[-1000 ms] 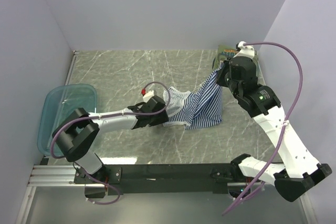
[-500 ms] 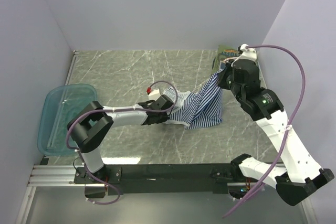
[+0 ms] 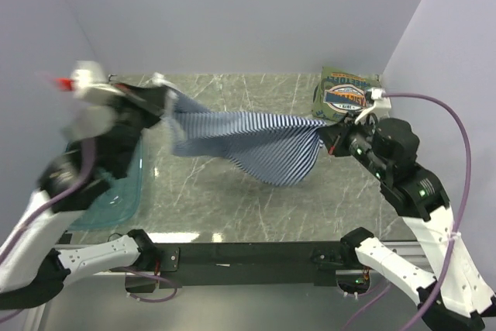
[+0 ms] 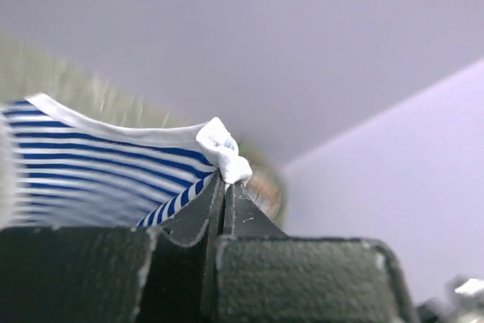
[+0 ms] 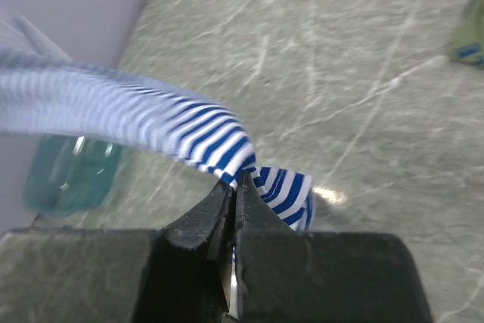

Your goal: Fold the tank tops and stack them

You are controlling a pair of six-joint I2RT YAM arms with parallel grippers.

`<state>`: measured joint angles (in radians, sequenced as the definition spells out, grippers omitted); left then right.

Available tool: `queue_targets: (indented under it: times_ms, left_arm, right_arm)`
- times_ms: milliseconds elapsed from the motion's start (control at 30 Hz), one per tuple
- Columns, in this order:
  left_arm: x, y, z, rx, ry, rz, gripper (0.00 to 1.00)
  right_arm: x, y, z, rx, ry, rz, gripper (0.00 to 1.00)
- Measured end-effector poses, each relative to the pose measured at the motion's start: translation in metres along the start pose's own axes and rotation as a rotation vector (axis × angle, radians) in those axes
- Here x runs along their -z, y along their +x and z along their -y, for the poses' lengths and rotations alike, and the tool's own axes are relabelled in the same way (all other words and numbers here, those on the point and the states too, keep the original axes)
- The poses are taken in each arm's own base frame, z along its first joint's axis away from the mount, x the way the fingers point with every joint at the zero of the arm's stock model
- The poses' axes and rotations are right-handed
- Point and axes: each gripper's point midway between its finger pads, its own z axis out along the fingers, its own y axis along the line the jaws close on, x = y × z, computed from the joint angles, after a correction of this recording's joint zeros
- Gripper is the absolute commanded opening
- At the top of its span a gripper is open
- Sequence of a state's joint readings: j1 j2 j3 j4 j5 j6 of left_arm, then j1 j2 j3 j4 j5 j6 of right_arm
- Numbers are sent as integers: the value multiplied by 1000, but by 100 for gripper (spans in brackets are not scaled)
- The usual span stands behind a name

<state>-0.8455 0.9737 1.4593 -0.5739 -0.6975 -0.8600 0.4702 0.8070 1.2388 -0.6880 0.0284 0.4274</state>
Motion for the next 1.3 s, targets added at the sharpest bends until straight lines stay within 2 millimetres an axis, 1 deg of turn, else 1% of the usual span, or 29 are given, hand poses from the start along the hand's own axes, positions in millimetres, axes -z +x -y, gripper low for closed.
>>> queue_targets:
  times_ms: [100, 167, 200, 233, 267, 300, 367, 400, 433, 467, 500, 533, 600, 633, 667, 733, 767, 800, 867, 933, 967, 1033, 1067, 1100, 1167, 1200, 1233, 1267, 1300]
  left_arm:
    - [30, -78, 20, 43, 49, 162, 1]
    - [30, -106, 30, 24, 51, 226, 1]
    - [21, -113, 35, 5, 45, 244, 1]
    - [7, -118, 42, -20, 40, 256, 1]
    - [-16, -118, 49, -50, 33, 258, 1]
    - [-39, -112, 53, -80, 28, 244, 1]
    - [-103, -82, 53, -152, 7, 177, 1]
    - [-137, -62, 52, -184, 3, 128, 1]
    - [-179, -32, 46, -218, -4, 59, 0]
    - [-210, -11, 41, -235, -5, 12, 4]
    - [-248, 18, 36, -251, 4, -46, 11]
    - [-289, 55, 19, -267, -4, -117, 18]
    - [-354, 123, -14, -266, 7, -235, 26]
    - [-373, 150, -33, -258, 2, -283, 33]
    - [-390, 204, -74, -234, -28, -398, 45]
    - [-391, 244, -122, -215, -96, -501, 48]
    - [-382, 272, -157, -207, -161, -578, 53]
    - [-373, 285, -179, -200, -201, -621, 55]
    - [-354, 299, -206, -182, -263, -672, 56]
    - [-329, 296, -213, -165, -296, -688, 56]
    - [-314, 287, -208, -154, -299, -678, 55]
    - [-276, 253, -184, -138, -302, -623, 52]
    - [-257, 230, -165, -126, -284, -575, 51]
    - [-236, 200, -138, -104, -246, -501, 50]
    - [-197, 158, -97, -57, -163, -380, 49]
    - [-177, 143, -85, -30, -137, -336, 47]
    - [-153, 135, -76, 1, -108, -308, 45]
    - [-135, 131, -75, 28, -89, -288, 44]
    - [-118, 134, -85, 50, -97, -284, 43]
  right_arm:
    - [8, 12, -9, -14, -69, -18, 0]
    - [7, 19, -9, -30, -87, -21, 0]
    - [4, 23, -8, -37, -86, -27, 0]
    - [-3, 30, -6, -47, -83, -40, 0]
    - [-10, 39, -3, -57, -77, -55, 0]
    - [-19, 51, 2, -70, -63, -84, 0]
    - [-39, 75, 12, -94, -31, -140, 0]
    - [-51, 91, 19, -107, -8, -175, 0]
    - [-62, 105, 25, -122, 13, -206, 0]
    - [-75, 120, 33, -135, 38, -241, 0]
    - [-88, 137, 42, -151, 72, -287, 0]
    - [-102, 153, 51, -170, 103, -329, 0]
    - [-124, 177, 75, -215, 171, -386, 0]
    - [-134, 189, 91, -245, 211, -409, 0]
    - [-141, 199, 105, -279, 241, -428, 2]
    - [-148, 221, 134, -338, 305, -467, 8]
    - [-149, 231, 146, -360, 335, -487, 12]
    - [-148, 240, 154, -376, 353, -503, 23]
    - [-146, 251, 159, -388, 360, -521, 32]
    - [-143, 258, 160, -389, 357, -523, 42]
    - [-141, 258, 160, -388, 357, -516, 48]
    - [-136, 259, 162, -380, 362, -497, 51]
    - [-134, 258, 163, -375, 366, -485, 53]
    - [-131, 258, 164, -373, 368, -476, 54]
    - [-129, 255, 165, -368, 373, -458, 54]
    - [-129, 253, 165, -367, 376, -450, 53]
    - [-129, 251, 165, -365, 378, -440, 51]
    - [-129, 250, 166, -364, 382, -433, 46]
    - [-129, 249, 166, -364, 385, -430, 43]
